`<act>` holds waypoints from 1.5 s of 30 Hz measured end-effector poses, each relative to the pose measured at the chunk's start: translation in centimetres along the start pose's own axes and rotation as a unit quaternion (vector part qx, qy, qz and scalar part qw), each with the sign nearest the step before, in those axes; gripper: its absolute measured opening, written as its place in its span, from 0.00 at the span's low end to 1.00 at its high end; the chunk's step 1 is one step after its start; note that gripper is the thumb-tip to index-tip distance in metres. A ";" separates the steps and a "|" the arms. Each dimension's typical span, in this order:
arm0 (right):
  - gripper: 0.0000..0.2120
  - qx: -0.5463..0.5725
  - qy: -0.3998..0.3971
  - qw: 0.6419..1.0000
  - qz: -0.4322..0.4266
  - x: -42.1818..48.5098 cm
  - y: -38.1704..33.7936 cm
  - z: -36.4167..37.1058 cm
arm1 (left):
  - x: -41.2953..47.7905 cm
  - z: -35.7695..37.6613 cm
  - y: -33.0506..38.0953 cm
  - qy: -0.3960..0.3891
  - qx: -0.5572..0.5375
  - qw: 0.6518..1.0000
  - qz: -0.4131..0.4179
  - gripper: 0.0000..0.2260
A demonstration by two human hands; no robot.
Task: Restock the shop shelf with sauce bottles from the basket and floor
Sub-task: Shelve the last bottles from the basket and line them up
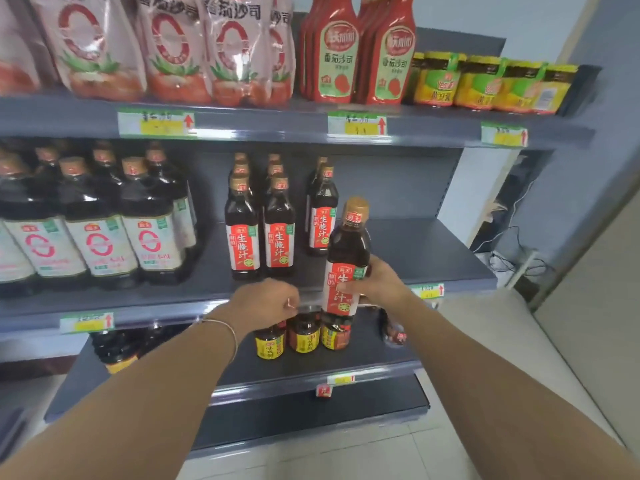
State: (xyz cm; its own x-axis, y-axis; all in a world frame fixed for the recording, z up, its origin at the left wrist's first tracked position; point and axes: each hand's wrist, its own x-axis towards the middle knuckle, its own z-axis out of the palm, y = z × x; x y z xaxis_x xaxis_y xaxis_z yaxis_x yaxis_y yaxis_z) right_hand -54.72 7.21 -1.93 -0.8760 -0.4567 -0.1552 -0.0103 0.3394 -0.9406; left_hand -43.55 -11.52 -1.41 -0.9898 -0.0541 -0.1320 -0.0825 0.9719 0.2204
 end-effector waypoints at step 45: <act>0.24 0.125 -0.014 0.992 -0.014 22.8 3.9 0.7 | 19.6 2.4 2.6 0.121 -0.290 0.902 -0.296 0.20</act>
State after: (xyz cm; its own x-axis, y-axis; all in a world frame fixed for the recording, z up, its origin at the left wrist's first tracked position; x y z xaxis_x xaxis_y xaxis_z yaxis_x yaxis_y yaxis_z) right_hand -74.42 -2.45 -9.36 -0.8633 -0.4868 -0.1328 0.0889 0.1124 -0.9897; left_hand -62.88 -9.50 -5.73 -0.7424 -0.6413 -0.1940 -0.5836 0.4767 0.6575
